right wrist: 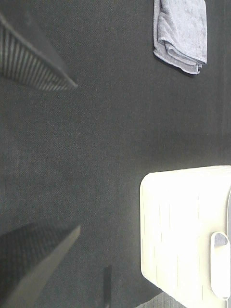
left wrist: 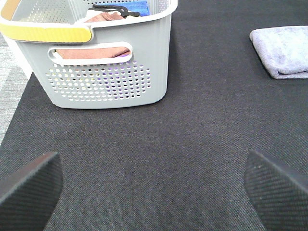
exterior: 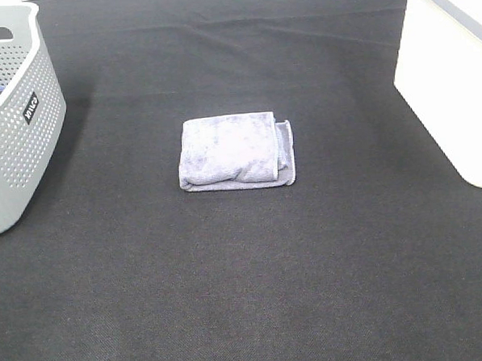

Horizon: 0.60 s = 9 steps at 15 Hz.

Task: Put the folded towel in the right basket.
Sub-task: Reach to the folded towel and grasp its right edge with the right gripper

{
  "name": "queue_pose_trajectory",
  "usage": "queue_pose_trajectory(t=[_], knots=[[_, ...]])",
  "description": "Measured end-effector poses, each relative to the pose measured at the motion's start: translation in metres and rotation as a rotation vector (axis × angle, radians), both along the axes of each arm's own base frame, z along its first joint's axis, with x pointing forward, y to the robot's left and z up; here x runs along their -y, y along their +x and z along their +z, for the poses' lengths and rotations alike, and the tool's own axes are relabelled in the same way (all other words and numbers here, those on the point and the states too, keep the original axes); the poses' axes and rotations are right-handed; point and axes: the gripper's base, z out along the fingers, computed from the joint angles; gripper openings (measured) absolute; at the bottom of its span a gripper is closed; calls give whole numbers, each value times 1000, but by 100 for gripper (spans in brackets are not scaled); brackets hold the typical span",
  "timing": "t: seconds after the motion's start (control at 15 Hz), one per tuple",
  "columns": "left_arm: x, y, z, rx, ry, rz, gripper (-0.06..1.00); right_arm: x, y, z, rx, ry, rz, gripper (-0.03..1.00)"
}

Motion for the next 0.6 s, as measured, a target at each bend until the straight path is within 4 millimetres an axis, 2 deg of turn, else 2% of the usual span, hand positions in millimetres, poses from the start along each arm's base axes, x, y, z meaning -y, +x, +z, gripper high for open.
queue_pose_trajectory(t=[0.6], knots=[[0,0,0,0,0,0,97,0,0,0,0,0,0,71]])
